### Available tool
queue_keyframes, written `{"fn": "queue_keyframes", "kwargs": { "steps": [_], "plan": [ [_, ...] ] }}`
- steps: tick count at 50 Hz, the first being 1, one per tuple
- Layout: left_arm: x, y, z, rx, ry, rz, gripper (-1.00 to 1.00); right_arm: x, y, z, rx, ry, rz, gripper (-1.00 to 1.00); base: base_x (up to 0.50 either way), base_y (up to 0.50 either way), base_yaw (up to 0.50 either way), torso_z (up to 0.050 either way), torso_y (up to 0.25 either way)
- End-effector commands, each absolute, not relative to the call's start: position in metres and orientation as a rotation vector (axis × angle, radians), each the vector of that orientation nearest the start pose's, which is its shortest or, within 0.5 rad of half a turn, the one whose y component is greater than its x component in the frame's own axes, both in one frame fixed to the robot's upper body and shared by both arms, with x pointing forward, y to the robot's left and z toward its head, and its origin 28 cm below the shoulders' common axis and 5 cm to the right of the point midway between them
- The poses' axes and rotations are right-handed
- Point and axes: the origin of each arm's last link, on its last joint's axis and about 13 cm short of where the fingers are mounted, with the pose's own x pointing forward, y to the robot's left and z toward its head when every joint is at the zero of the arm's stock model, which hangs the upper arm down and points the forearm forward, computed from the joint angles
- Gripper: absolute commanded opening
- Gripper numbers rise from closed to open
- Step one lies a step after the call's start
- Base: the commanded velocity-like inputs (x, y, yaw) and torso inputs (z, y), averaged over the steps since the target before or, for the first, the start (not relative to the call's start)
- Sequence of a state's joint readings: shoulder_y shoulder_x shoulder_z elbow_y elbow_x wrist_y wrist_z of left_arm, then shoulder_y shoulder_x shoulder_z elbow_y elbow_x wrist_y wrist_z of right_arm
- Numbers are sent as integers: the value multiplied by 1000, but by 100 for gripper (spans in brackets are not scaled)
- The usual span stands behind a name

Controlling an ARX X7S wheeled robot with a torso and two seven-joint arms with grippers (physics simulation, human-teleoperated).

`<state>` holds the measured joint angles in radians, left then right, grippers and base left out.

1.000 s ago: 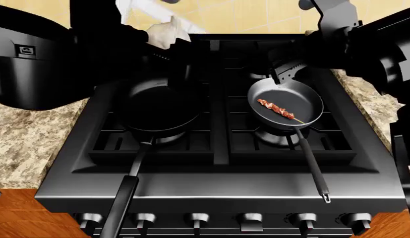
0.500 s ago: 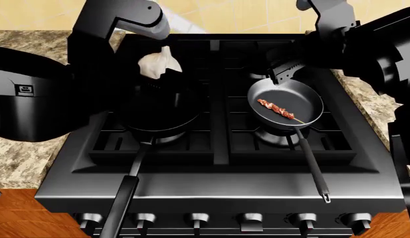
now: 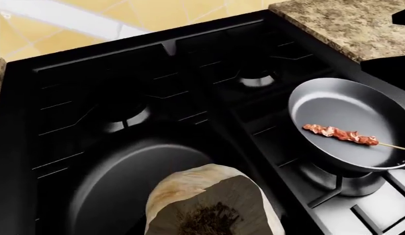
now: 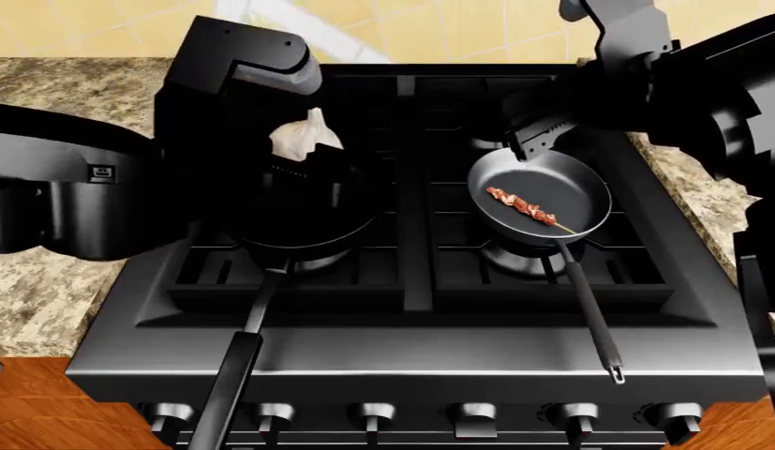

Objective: Place both pans onto different burners. Then place the garlic and the kebabs on different pans.

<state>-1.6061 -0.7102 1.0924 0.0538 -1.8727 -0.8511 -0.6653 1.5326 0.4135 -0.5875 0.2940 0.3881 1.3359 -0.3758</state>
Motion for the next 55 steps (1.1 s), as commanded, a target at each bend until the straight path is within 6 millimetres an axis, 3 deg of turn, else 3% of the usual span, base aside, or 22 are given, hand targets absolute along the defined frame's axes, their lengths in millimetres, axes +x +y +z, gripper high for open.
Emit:
{"fn": "queue_keyframes", "kwargs": {
  "steps": [1,50,51,55],
  "plan": [
    [286,207,304,86,430,-435,-100,353,-162,340,-363,381,318,100,0,0,0,0,0],
    [300,215,285,54,485,-398,-100,353,-162,336,-363,391,319,100,0,0,0,0,0],
    [300,215,285,54,484,-397,100,353,-162,336,-363,391,319,100,0,0,0,0,0],
    [300,214,285,56,482,-398,100,353,-162,337,-363,391,319,100,0,0,0,0,0]
  ]
}}
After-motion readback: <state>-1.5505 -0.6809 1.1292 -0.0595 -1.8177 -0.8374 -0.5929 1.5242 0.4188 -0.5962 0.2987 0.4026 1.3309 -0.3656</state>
